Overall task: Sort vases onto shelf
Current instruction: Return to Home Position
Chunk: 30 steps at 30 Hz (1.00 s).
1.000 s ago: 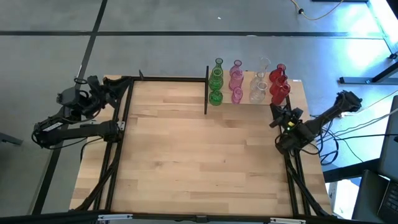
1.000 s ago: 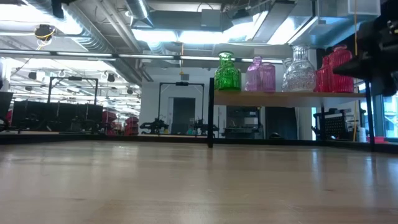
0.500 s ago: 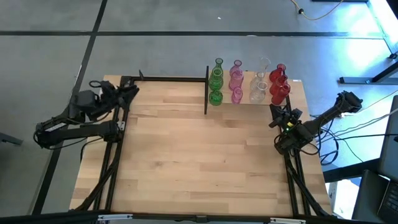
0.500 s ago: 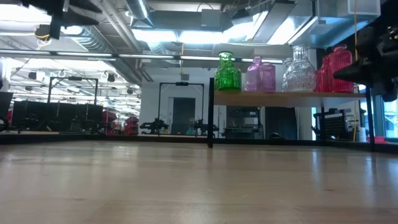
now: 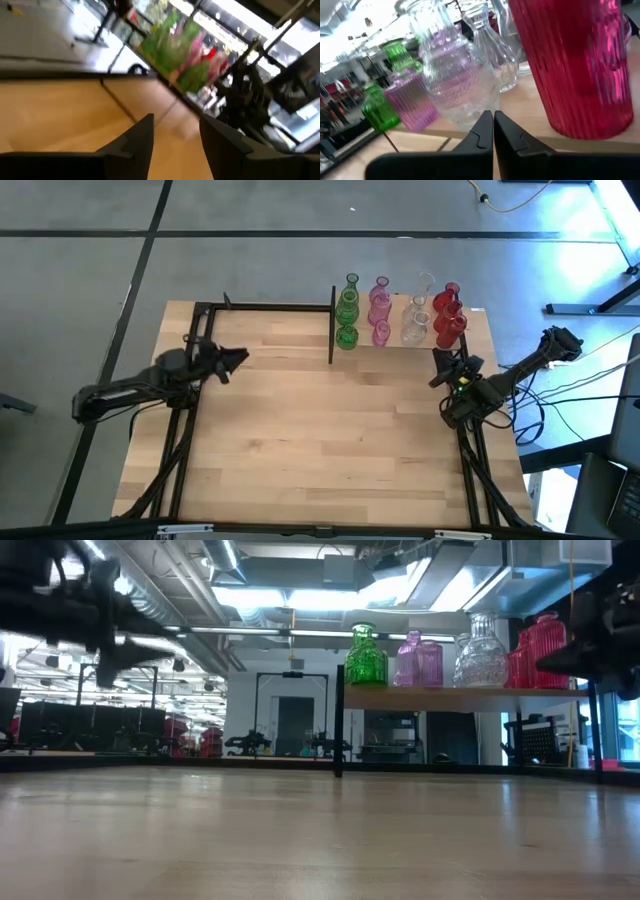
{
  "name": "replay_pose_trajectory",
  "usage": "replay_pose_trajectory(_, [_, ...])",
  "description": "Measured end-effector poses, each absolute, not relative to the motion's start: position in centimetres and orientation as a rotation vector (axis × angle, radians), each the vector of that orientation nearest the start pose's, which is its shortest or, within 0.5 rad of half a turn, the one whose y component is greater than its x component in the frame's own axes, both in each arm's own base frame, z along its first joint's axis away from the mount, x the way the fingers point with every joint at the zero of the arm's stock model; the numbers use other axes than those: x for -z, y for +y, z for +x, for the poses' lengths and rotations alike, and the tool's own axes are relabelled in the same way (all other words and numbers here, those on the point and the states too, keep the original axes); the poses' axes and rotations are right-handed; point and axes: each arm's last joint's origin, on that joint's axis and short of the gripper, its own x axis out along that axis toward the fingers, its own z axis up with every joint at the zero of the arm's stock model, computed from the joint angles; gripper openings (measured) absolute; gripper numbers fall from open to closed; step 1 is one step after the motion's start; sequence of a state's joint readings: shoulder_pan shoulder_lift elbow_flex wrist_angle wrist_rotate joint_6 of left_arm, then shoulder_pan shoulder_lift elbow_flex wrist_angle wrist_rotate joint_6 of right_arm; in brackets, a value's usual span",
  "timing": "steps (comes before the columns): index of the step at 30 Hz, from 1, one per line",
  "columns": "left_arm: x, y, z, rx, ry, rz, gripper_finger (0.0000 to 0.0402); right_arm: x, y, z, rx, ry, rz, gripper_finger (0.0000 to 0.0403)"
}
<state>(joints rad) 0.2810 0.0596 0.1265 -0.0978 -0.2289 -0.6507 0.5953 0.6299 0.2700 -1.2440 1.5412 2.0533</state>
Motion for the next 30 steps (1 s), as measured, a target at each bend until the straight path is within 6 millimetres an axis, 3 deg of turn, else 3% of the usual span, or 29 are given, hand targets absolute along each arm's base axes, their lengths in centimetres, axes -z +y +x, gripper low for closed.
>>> replay_pose_trajectory(3, [-16.9,3.1,9.2,-0.451,-0.084,-0.671,0.0151,-16.0,0.7,6.3,0.973,-0.143,0.377,0.0])
replay_pose_trajectory(7, [-16.2,3.1,9.7,-0.376,-0.075,-0.65,0.0151,-15.8,0.9,6.5,0.982,-0.038,0.327,0.0])
replay_pose_trajectory(24, [-15.2,3.2,10.3,-0.373,0.1,-0.374,0.0151,-14.9,1.6,7.0,0.954,0.306,0.445,0.0])
replay_pose_trajectory(30, [-15.2,3.2,10.3,-0.372,0.104,-0.345,0.0151,-14.5,2.1,7.2,0.918,0.492,0.58,0.0])
